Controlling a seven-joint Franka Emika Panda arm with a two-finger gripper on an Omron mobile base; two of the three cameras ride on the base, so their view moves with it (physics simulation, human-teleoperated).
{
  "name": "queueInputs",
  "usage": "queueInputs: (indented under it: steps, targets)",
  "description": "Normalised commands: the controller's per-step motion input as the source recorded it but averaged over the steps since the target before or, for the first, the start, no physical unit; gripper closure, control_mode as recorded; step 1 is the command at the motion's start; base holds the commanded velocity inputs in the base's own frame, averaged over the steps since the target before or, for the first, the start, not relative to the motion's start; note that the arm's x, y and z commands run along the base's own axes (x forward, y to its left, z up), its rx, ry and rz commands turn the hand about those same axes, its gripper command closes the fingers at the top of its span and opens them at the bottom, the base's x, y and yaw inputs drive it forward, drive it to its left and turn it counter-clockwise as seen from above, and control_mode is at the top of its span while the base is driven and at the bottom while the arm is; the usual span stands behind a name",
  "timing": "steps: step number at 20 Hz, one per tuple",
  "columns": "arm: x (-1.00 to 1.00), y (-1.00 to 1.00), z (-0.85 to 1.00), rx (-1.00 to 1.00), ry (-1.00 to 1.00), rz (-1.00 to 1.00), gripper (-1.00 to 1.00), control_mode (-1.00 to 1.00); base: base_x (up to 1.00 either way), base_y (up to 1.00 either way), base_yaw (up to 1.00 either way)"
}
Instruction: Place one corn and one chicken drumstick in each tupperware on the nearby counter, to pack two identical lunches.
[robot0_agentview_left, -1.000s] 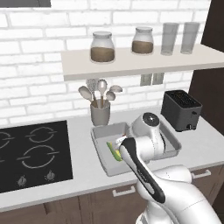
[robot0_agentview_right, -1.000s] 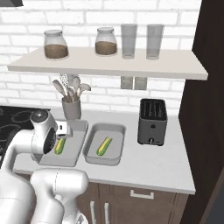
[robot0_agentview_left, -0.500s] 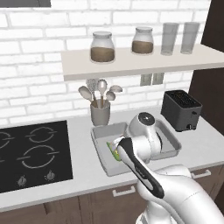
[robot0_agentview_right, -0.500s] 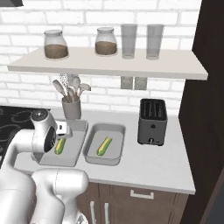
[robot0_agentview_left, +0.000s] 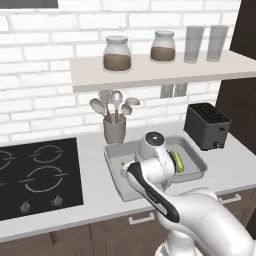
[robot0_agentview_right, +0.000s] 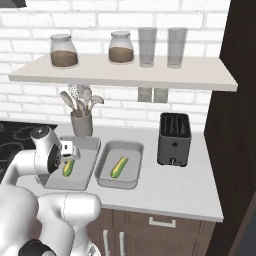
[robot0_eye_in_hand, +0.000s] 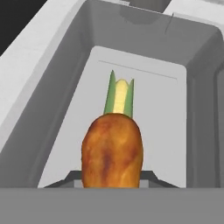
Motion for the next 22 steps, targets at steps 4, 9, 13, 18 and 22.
queueInputs:
  steps: [4,9,13,18,22]
  targets:
    - [0.00,0.00,-0.35,0.00,0.00,0.00,-1.00,-1.00,0.00,0.00,0.00]
    - [0.00,0.00,-0.02,0.00,-0.02,0.00,-1.00,-1.00,0.00,0.00,0.00]
    - [-0.09,-0.01,0.12,0.00,0.00,0.00,-1.00,-1.00,0.00,0.00,0.00]
    - [-0.48,-0.12,0.50,0.00,-0.03,0.00,-1.00,-1.00,0.00,0.00,0.00]
    - [-0.83,-0.29,0.66,0.00,-0.08,0.00,-1.00,-1.00,0.00,0.00,0.00]
